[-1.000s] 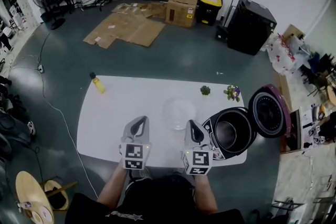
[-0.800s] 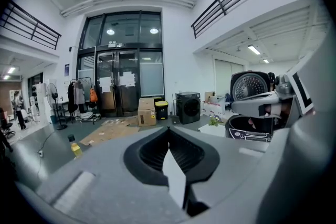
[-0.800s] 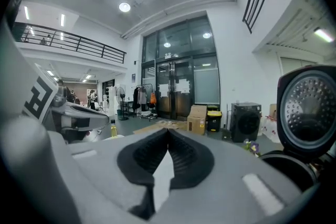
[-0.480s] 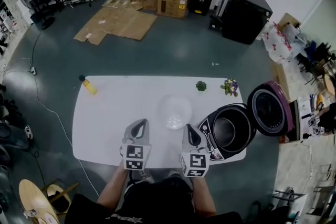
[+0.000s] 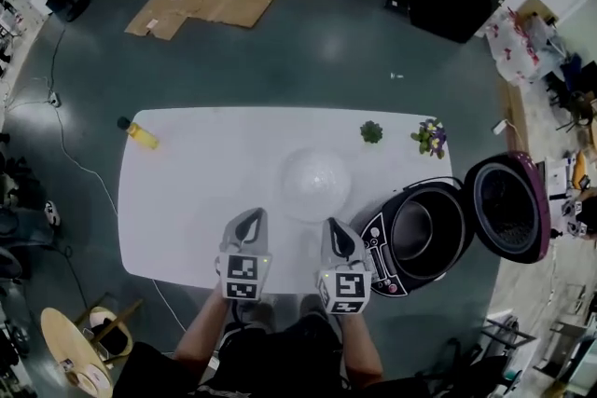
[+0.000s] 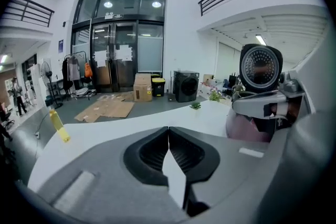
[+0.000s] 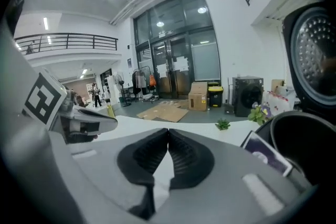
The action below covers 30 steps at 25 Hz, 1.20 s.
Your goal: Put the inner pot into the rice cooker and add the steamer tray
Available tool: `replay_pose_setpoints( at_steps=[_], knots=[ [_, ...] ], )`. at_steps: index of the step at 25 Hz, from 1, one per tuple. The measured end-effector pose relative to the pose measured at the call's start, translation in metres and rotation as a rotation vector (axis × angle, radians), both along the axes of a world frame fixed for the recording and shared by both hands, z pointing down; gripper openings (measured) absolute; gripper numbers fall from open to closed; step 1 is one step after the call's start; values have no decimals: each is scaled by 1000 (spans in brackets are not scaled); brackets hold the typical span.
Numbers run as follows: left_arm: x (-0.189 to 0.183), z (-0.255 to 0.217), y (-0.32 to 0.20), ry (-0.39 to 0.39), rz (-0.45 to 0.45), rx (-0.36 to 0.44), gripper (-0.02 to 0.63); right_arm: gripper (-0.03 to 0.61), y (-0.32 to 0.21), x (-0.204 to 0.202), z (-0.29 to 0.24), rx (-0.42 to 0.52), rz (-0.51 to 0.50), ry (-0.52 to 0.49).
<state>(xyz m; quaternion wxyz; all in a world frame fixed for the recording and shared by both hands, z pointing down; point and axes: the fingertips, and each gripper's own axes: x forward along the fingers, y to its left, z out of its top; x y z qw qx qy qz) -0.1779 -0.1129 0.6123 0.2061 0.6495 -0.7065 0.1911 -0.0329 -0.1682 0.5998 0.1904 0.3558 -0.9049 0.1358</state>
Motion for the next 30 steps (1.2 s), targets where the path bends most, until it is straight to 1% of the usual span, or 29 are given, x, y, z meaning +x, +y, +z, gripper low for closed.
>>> replay_pose_setpoints(
  at_steps=[5,7,8,9,12,15,20,22,28,30],
  knots=[
    [-2,45,-12,38,-26,-77,14,6,-1,-6,23,-35,-21,11],
    [-3,62,-17,69,-42,-106,27,5,0,-7,30,-50,-23,15],
    [-2,71,-20,91,-46,-120,55,6,0,-8,32,-53,-24,13],
    [0,79,-23,114,-46,-136,101,5,0,-9,33,-57,-25,11],
    [3,100,-31,165,-47,-176,189,5,1,-11,39,-71,-25,9],
    [4,118,-37,200,-51,-205,222,6,5,-13,46,-86,-38,18],
    [4,143,-49,255,-77,-241,222,6,9,-13,54,-107,-51,17],
    [3,151,-54,265,-90,-257,222,6,11,-13,56,-113,-57,19],
    [1,176,-61,245,-125,-309,221,6,17,-13,61,-138,-81,22],
    [-1,180,-64,230,-133,-317,207,5,20,-12,61,-150,-92,38]
  ],
)
